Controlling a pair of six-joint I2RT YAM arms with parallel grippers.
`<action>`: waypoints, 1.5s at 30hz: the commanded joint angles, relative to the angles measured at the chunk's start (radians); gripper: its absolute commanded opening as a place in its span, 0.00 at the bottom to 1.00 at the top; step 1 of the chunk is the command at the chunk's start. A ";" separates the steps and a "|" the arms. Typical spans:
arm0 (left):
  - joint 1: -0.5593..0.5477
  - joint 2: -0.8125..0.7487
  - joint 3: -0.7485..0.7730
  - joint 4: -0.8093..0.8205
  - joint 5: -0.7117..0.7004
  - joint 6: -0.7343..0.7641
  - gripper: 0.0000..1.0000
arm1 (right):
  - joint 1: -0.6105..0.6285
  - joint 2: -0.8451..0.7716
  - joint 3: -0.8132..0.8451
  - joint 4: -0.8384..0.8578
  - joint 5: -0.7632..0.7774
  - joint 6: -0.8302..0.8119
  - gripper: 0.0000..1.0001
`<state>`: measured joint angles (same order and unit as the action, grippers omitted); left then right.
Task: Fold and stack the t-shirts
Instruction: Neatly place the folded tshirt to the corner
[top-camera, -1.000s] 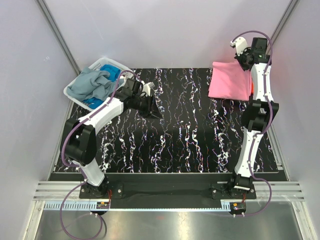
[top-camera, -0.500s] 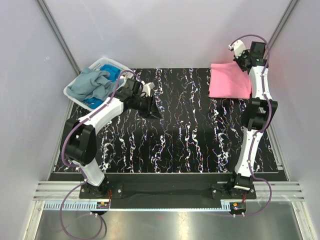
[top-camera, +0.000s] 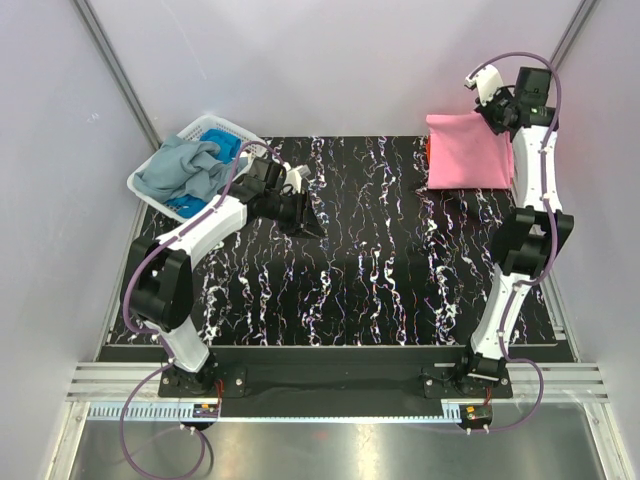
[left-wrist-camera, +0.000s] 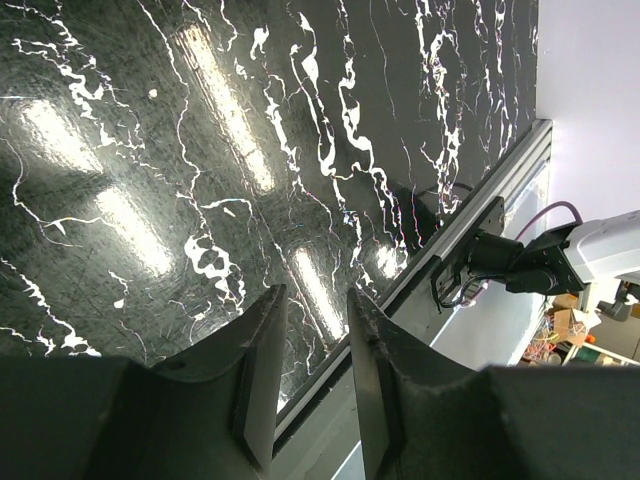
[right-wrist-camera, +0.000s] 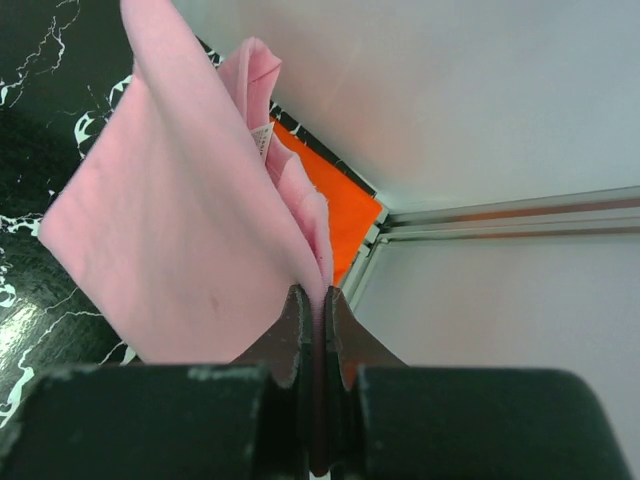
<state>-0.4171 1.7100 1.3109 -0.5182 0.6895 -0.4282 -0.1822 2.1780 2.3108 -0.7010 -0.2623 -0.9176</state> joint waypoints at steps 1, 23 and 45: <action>0.001 -0.007 -0.009 0.047 0.044 -0.014 0.35 | 0.000 -0.037 0.067 0.008 -0.038 -0.036 0.00; 0.001 0.040 0.005 0.021 0.019 0.012 0.36 | -0.079 0.434 0.259 0.559 -0.029 0.006 0.02; -0.008 -0.021 0.001 0.069 0.010 -0.004 0.38 | -0.005 0.083 -0.281 0.913 0.146 0.476 0.70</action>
<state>-0.4244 1.7748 1.3052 -0.5156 0.6941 -0.4263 -0.2287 2.4546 2.1174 0.1410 -0.1287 -0.6025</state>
